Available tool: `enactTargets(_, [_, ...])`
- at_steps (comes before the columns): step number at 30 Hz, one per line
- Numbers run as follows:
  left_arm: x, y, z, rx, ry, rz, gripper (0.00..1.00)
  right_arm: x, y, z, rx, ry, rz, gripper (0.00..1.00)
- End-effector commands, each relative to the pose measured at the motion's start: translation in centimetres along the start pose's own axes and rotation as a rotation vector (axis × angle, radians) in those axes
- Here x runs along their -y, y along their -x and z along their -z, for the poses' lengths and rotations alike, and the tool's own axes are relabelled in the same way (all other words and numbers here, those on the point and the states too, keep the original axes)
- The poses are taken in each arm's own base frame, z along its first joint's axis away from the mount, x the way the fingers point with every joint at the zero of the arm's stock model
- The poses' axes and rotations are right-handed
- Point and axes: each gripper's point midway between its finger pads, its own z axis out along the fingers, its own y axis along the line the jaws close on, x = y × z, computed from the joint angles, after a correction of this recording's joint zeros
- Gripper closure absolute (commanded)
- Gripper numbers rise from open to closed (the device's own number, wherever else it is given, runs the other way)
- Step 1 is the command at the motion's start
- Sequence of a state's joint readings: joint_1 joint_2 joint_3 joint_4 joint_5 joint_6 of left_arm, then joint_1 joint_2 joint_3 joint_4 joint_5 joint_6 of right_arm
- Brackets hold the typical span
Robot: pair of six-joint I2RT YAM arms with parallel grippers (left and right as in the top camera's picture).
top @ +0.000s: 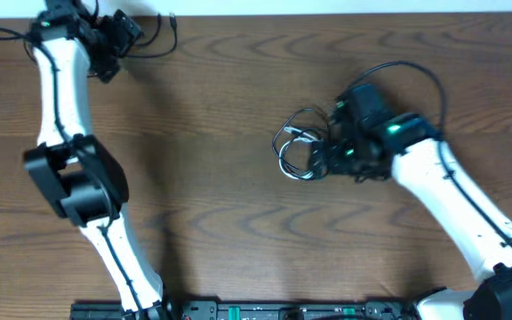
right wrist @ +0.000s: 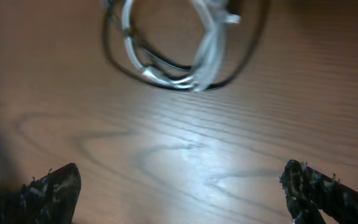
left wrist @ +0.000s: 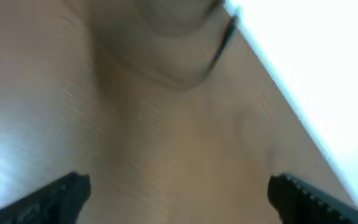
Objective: Untangle cables
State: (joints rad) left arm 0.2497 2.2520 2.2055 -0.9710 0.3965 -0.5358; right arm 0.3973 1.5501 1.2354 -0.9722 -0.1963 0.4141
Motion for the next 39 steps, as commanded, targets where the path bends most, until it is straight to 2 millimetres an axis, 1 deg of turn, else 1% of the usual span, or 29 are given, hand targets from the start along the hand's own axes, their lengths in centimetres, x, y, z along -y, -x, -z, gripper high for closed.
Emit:
enactTargets(1, [3.5, -3.8, 6.0, -0.081, -0.105, -0.115, 0.02, 2.8, 2.1, 3.1, 0.093, -0.001, -0.11, 0.01])
enactTargets(3, [5.7, -8.5, 7.9, -0.227, -0.203, -0.219, 0.02, 4.9, 3.0, 3.9, 0.126, -0.012, -0.175, 0.01])
enactTargets(4, [6.5, -10.6, 8.4, -0.284, -0.228, -0.262, 0.02, 5.8, 3.4, 4.2, 0.139, -0.017, -0.203, 0.01])
enactTargets(5, [6.9, -12.3, 8.6, -0.33, -0.226, -0.293, 0.02, 6.9, 3.8, 4.5, 0.155, -0.023, -0.236, 0.01])
enactTargets(6, [7.3, -14.5, 8.6, -0.387, -0.214, -0.334, 0.02, 7.9, 4.2, 4.7, 0.169, -0.029, -0.263, 0.01])
enactTargets(7, [7.5, -16.2, 8.5, -0.434, -0.204, -0.374, 0.02, 8.6, 4.5, 5.0, 0.182, -0.031, -0.285, 0.01])
enactTargets(8, [7.3, -18.3, 8.1, -0.485, -0.16, -0.422, 0.02, 9.9, 5.0, 5.3, 0.204, -0.036, -0.337, 0.01])
enactTargets(10, [6.1, -21.9, 6.8, -0.553, -0.012, -0.508, 0.02, 11.8, 5.1, 5.9, 0.218, -0.046, -0.433, 0.01])
enactTargets(14, [5.7, -26.8, 4.7, -0.621, 0.097, -0.64, 0.02, 14.4, 4.6, 6.5, 0.211, -0.046, -0.528, 0.01])
enactTargets(16, [6.3, -30.6, 2.8, -0.658, 0.101, -0.735, 0.02, 15.5, 4.4, 6.8, 0.213, -0.065, -0.561, 0.01])
enactTargets(19, [6.9, -34.0, 0.6, -0.674, 0.079, -0.821, 0.02, 16.3, 4.9, 7.1, 0.243, -0.067, -0.575, 0.01])
enactTargets(21, [6.7, -36.6, -1.2, -0.677, 0.075, -0.888, 0.01, 17.1, 4.8, 7.4, 0.249, -0.072, -0.601, 0.01])
enactTargets(22, [6.4, -37.5, -1.9, -0.68, 0.08, -0.911, 0.0, 17.5, 4.7, 7.5, 0.248, -0.075, -0.613, 0.01])
enactTargets(24, [6.0, -39.2, -3.2, -0.683, 0.067, -0.947, 0.05, 18.0, 4.3, 7.6, 0.238, -0.081, -0.633, 0.01])
enactTargets(26, [5.8, -40.8, -4.8, -0.671, 0.037, -0.986, 0.08, 18.0, 4.1, 7.5, 0.229, -0.082, -0.636, 0.01])
enactTargets(27, [5.7, -41.3, -5.3, -0.668, 0.029, -0.996, 0.08, 18.0, 4.0, 7.5, 0.229, -0.082, -0.636, 0.01])
enactTargets(28, [5.5, -41.8, -5.7, -0.667, 0.022, -1.008, 0.15, 18.0, 4.0, 7.5, 0.227, -0.082, -0.637, 0.01])
enactTargets(30, [5.4, -42.3, -6.0, -0.666, 0.017, -1.02, 0.22, 18.0, 4.0, 7.5, 0.225, -0.083, -0.637, 0.01])
enactTargets(31, [5.4, -42.3, -6.1, -0.658, 0.018, -1.023, 0.24, 17.9, 3.9, 7.5, 0.223, -0.083, -0.638, 0.01])
enactTargets(32, [5.5, -42.1, -6.3, -0.645, 0.023, -1.026, 0.25, 17.9, 3.8, 7.5, 0.22, -0.083, -0.639, 0.01])
enactTargets(34, [5.5, -41.3, -6.7, -0.603, 0.049, -1.042, 0.34, 17.8, 3.6, 7.4, 0.209, -0.084, -0.639, 0.01])
enactTargets(36, [5.4, -40.7, -6.9, -0.575, 0.071, -1.053, 0.5, 17.7, 3.5, 7.4, 0.202, -0.081, -0.64, 0.01])
enactTargets(37, [5.4, -40.7, -6.9, -0.575, 0.07, -1.053, 0.6, 17.6, 3.4, 7.3, 0.198, -0.078, -0.64, 0.01])
enactTargets(38, [5.5, -40.7, -6.9, -0.572, 0.07, -1.047, 0.75, 17.6, 3.3, 7.3, 0.195, -0.076, -0.64, 0.01])
enactTargets(39, [5.7, -40.6, -6.8, -0.567, 0.07, -1.033, 0.81, 17.5, 3.3, 7.3, 0.191, -0.076, -0.641, 0.01])
